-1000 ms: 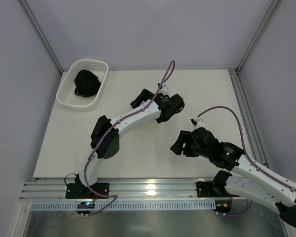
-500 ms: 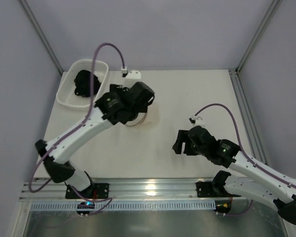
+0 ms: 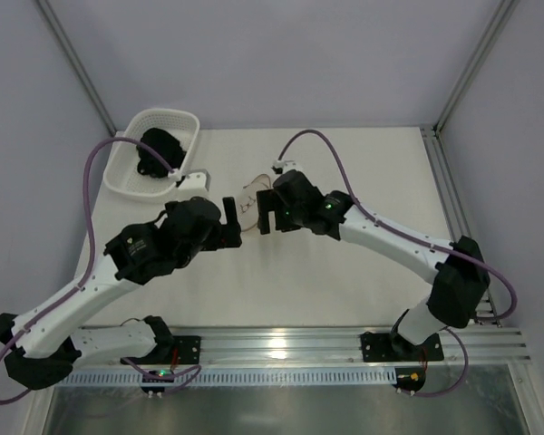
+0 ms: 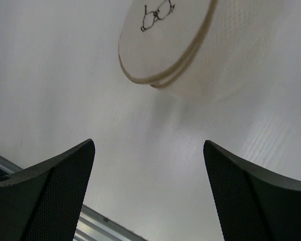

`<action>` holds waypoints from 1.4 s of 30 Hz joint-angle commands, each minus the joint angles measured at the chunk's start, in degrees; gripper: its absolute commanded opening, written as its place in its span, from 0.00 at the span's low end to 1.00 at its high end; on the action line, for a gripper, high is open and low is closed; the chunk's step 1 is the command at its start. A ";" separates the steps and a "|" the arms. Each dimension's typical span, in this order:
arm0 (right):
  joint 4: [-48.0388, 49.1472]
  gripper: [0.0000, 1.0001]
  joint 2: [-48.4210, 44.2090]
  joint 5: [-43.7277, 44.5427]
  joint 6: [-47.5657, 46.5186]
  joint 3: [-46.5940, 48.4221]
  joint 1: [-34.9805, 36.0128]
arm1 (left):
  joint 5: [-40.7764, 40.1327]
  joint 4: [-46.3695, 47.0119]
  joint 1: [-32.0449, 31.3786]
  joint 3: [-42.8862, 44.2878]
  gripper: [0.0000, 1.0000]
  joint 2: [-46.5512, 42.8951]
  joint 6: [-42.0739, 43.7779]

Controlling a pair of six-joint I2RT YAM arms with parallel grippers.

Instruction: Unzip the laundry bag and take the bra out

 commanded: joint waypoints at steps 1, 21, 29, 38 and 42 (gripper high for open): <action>0.43 0.92 7.19 -1.24 -3.58 10.41 -0.39 | 1.29 1.71 0.10 -2.57 0.99 -5.95 -3.74; -9.97 0.89 35.09 9.14 -2.25 34.08 -5.05 | 0.50 -5.58 0.10 -6.10 0.99 -17.91 -6.29; -4.14 0.87 26.46 5.80 -5.69 25.73 -6.10 | 2.17 -4.10 0.10 -7.41 1.00 -15.45 -6.73; -3.29 0.54 29.45 -11.57 -8.06 22.14 -9.27 | 1.73 -3.39 0.10 -8.03 0.99 -15.18 -6.82; 1.98 0.21 28.40 -17.31 -7.37 17.30 -9.35 | 1.38 -3.74 0.10 -8.38 0.99 -15.27 -7.08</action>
